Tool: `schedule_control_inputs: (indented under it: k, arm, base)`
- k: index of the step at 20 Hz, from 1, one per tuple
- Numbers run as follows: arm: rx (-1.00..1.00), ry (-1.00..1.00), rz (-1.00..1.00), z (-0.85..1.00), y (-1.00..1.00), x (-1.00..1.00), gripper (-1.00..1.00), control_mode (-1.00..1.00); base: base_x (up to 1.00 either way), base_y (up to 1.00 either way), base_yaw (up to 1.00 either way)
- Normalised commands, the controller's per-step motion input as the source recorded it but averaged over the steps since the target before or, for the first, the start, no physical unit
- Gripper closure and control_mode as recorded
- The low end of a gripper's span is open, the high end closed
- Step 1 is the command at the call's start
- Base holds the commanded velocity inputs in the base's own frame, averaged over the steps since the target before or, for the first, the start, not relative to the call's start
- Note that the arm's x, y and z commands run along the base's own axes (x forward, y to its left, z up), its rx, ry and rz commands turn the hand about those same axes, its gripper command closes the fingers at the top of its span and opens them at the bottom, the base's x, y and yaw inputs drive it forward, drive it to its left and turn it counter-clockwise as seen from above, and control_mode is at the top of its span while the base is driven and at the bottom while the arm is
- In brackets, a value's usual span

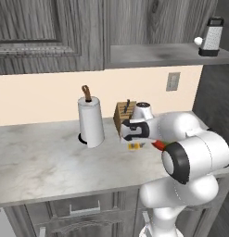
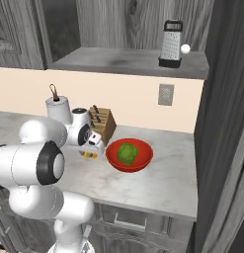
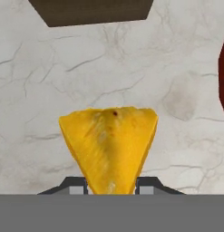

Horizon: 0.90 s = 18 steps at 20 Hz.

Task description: Pick the cheese from the fridge and the cheese grater from the cabinet and place them next to the salad bowl.

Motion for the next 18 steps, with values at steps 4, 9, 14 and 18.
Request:
schedule_control_inputs:
  k: [4,9,14,18]
  arm:
    - [0.00,-0.05,-0.01,-0.27,0.00,0.07,1.00,-1.00]
    - [0.00,0.00,0.00,-0.16,-0.04,0.23,1.00,-1.00]
    - [0.00,0.00,0.00,-0.11,-0.06,0.19,1.00,-1.00]
    - [0.00,0.00,0.00,-0.17,-0.07,0.01,-1.00,-1.00]
  base:
    - [0.00,0.00,0.00]
    - [0.00,0.00,0.00]
    - [0.00,0.00,0.00]
    - [0.00,0.00,0.00]
